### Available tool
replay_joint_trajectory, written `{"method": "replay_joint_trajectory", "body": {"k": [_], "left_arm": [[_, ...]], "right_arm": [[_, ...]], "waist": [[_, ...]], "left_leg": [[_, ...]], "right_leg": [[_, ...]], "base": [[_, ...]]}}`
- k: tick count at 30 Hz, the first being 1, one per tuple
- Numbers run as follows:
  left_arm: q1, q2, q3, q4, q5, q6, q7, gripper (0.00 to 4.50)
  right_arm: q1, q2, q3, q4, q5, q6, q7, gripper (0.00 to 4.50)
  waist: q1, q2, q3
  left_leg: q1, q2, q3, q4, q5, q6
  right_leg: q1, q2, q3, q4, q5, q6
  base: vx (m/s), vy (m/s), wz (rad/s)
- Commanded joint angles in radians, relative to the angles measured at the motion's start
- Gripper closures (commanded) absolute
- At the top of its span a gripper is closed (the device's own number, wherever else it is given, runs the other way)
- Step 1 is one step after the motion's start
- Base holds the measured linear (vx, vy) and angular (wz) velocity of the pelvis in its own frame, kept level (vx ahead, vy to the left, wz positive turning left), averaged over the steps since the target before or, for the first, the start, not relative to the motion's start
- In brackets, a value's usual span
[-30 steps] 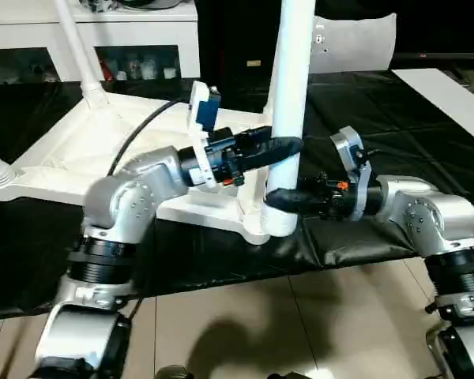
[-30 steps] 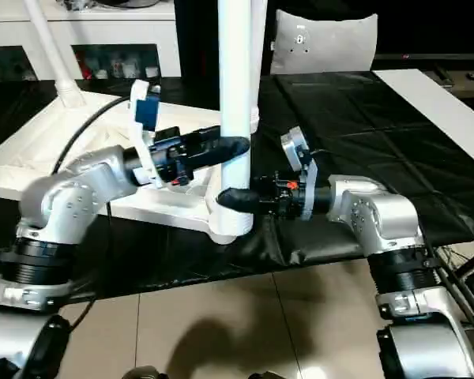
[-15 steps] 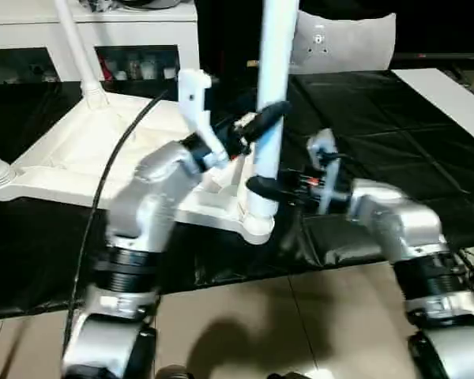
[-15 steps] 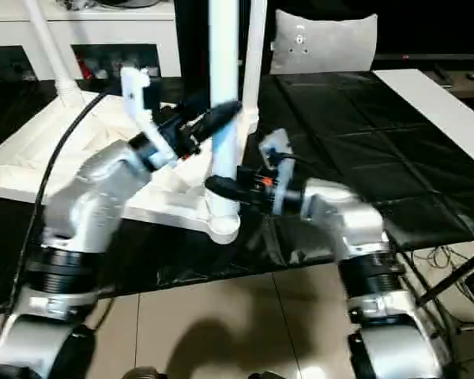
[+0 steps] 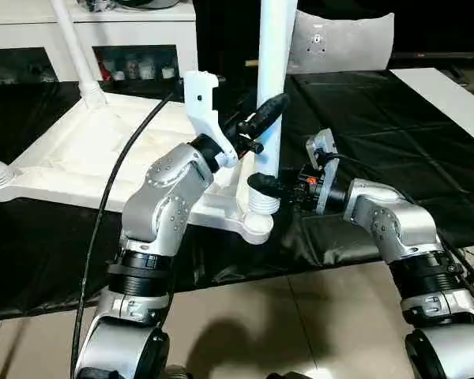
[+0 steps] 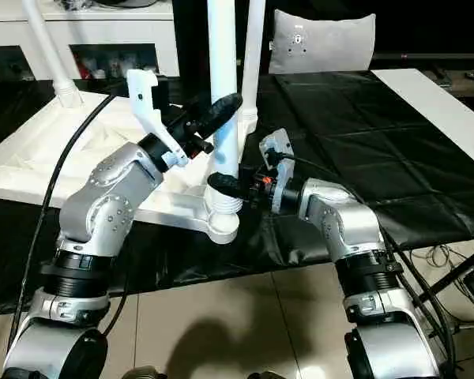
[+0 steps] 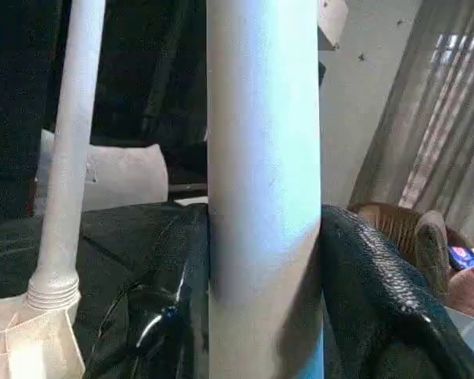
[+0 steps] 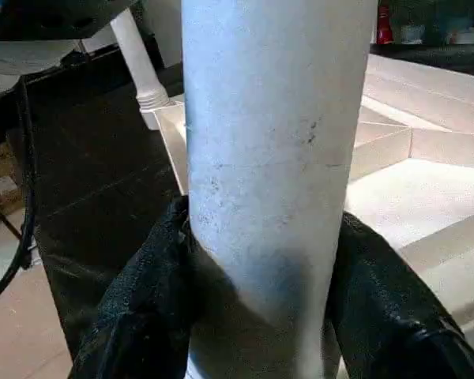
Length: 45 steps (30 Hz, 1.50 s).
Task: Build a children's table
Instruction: Pick table leg
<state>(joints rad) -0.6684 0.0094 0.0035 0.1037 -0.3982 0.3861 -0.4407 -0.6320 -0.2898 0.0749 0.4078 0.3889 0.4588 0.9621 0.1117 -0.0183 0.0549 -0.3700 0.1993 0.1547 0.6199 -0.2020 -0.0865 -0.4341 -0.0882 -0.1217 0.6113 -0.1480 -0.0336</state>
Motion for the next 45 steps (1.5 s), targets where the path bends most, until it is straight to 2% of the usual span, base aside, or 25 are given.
{"method": "replay_joint_trajectory", "body": {"k": [1, 8, 9, 10, 11, 13, 15, 18, 21, 25, 30, 31, 34, 36, 40, 45], "left_arm": [[0.006, 0.0, 0.002, -0.001, 0.023, 0.009, 0.032, 2.72], [-0.012, -0.01, 0.054, 0.022, -0.016, 0.023, 0.069, 2.72], [-0.017, -0.01, 0.067, 0.03, -0.023, 0.025, 0.076, 2.72], [-0.021, -0.009, 0.078, 0.038, -0.03, 0.028, 0.08, 2.72], [-0.027, -0.009, 0.096, 0.049, -0.048, 0.038, 0.084, 2.72], [-0.035, -0.008, 0.123, 0.062, -0.076, 0.052, 0.087, 2.73], [-0.04, -0.008, 0.138, 0.069, -0.097, 0.062, 0.082, 2.73], [-0.043, -0.003, 0.144, 0.074, -0.099, 0.064, 0.079, 2.73], [-0.054, 0.005, 0.151, 0.09, -0.126, 0.084, 0.054, 2.73], [-0.062, 0.012, 0.151, 0.096, -0.143, 0.103, 0.024, 2.73], [-0.055, 0.063, 0.089, 0.057, -0.195, 0.166, -0.173, 2.73], [-0.055, 0.063, 0.089, 0.057, -0.195, 0.166, -0.173, 2.73], [-0.049, 0.097, 0.049, 0.04, -0.209, 0.168, -0.27, 2.73], [-0.052, 0.126, 0.016, 0.026, -0.227, 0.172, -0.39, 2.73], [-0.058, 0.131, 0.01, 0.033, -0.223, 0.165, -0.416, 2.73], [-0.059, 0.125, -0.006, 0.028, -0.224, 0.152, -0.427, 2.73]], "right_arm": [[-0.022, -0.003, -0.012, -0.001, -0.015, -0.026, -0.012, 2.57], [-0.03, -0.006, -0.011, 0.007, -0.021, -0.031, -0.016, 2.57], [-0.035, -0.006, -0.021, 0.011, -0.011, -0.02, -0.012, 2.57], [-0.04, -0.005, -0.036, 0.012, 0.01, -0.001, -0.005, 2.01], [-0.046, -0.008, -0.055, 0.01, 0.038, 0.023, 0.01, 1.87], [-0.051, -0.018, -0.069, 0.005, 0.064, 0.047, 0.033, 1.81], [-0.052, -0.03, -0.071, 0.0, 0.073, 0.057, 0.054, 1.53], [-0.056, -0.041, -0.083, 0.002, 0.087, 0.067, 0.069, 1.35], [-0.075, -0.074, -0.111, 0.027, 0.109, 0.085, 0.103, 0.96], [-0.081, -0.099, -0.108, 0.033, 0.104, 0.1, 0.128, 0.66], [-0.09, -0.158, -0.078, 0.05, 0.087, 0.102, 0.211, 0.31], [-0.09, -0.158, -0.078, 0.05, 0.087, 0.102, 0.211, 0.28], [-0.091, -0.173, -0.071, 0.043, 0.09, 0.093, 0.257, 0.28], [-0.076, -0.198, -0.051, 0.008, 0.104, 0.088, 0.35, 0.28], [-0.069, -0.205, -0.043, -0.01, 0.117, 0.098, 0.388, 0.28], [-0.051, -0.196, -0.018, -0.037, 0.113, 0.1, 0.406, 0.28]], "waist": [[0.0, -0.02, -0.082], [0.0, -0.02, -0.082], [-0.002, -0.024, -0.082], [0.0, -0.021, -0.082], [-0.001, -0.026, -0.082], [0.001, -0.024, -0.081], [0.001, -0.025, -0.083], [0.003, -0.023, -0.084], [0.003, -0.025, -0.085], [0.006, -0.029, -0.084], [0.008, -0.03, -0.083], [0.007, -0.03, -0.082], [0.006, -0.029, -0.083], [0.004, -0.029, -0.082], [0.004, -0.027, -0.08], [0.005, -0.028, -0.081]], "left_leg": [[-0.009, 0.017, 0.008, -0.06, -0.052, 0.068], [-0.009, 0.017, 0.008, -0.06, -0.047, 0.071], [-0.009, 0.016, 0.009, -0.059, -0.049, 0.072], [-0.009, 0.016, 0.009, -0.059, -0.049, 0.073], [-0.009, 0.015, 0.01, -0.059, -0.052, 0.076], [-0.009, 0.015, 0.009, -0.059, -0.051, 0.078], [-0.008, 0.014, 0.009, -0.058, -0.046, 0.079], [-0.006, 0.019, 0.006, -0.059, -0.032, 0.081], [-0.005, 0.019, 0.007, -0.059, -0.037, 0.077], [-0.006, 0.018, 0.008, -0.058, -0.042, 0.077], [-0.005, 0.018, 0.008, -0.058, -0.044, 0.076], [-0.005, 0.018, 0.008, -0.059, -0.048, 0.075], [-0.006, 0.019, 0.007, -0.059, -0.05, 0.076], [-0.005, 0.02, 0.008, -0.059, -0.057, 0.078], [-0.004, 0.022, 0.008, -0.059, -0.059, 0.078], [-0.005, 0.021, 0.008, -0.06, -0.071, 0.066]], "right_leg": [[0.084, -0.052, 0.05, -0.077, -0.307, -0.082], [0.085, -0.051, 0.049, -0.075, -0.297, -0.091], [0.084, -0.05, 0.049, -0.076, -0.297, -0.092], [0.085, -0.051, 0.049, -0.075, -0.3, -0.093], [0.084, -0.049, 0.049, -0.076, -0.306, -0.092], [0.084, -0.05, 0.049, -0.078, -0.31, -0.086], [0.085, -0.048, 0.047, -0.077, -0.305, -0.08], [0.083, -0.049, 0.048, -0.073, -0.269, -0.093], [0.085, -0.051, 0.049, -0.068, -0.233, -0.125], [0.087, -0.051, 0.05, -0.068, -0.24, -0.13], [0.087, -0.053, 0.049, -0.07, -0.257, -0.135], [0.086, -0.053, 0.05, -0.07, -0.259, -0.136], [0.088, -0.054, 0.049, -0.069, -0.255, -0.143], [0.088, -0.053, 0.05, -0.069, -0.259, -0.146], [0.087, -0.053, 0.051, -0.069, -0.253, -0.152], [0.088, -0.053, 0.049, -0.074, -0.297, -0.132]], "base": [[0.0, 0.0, 0.0], [0.0, 0.0, 0.0], [0.0, 0.0, 0.0], [0.0, 0.0, 0.0], [0.0, 0.0, 0.0], [0.0, 0.0, 0.0], [0.0, 0.0, 0.0], [0.0, 0.0, 0.0], [0.0, 0.0, 0.0], [0.0, 0.0, 0.0], [0.0, 0.0, 0.0], [0.0, 0.0, 0.0], [0.0, 0.0, 0.0], [0.0, 0.0, 0.0], [0.0, 0.0, 0.0], [0.0, 0.0, 0.0]]}}
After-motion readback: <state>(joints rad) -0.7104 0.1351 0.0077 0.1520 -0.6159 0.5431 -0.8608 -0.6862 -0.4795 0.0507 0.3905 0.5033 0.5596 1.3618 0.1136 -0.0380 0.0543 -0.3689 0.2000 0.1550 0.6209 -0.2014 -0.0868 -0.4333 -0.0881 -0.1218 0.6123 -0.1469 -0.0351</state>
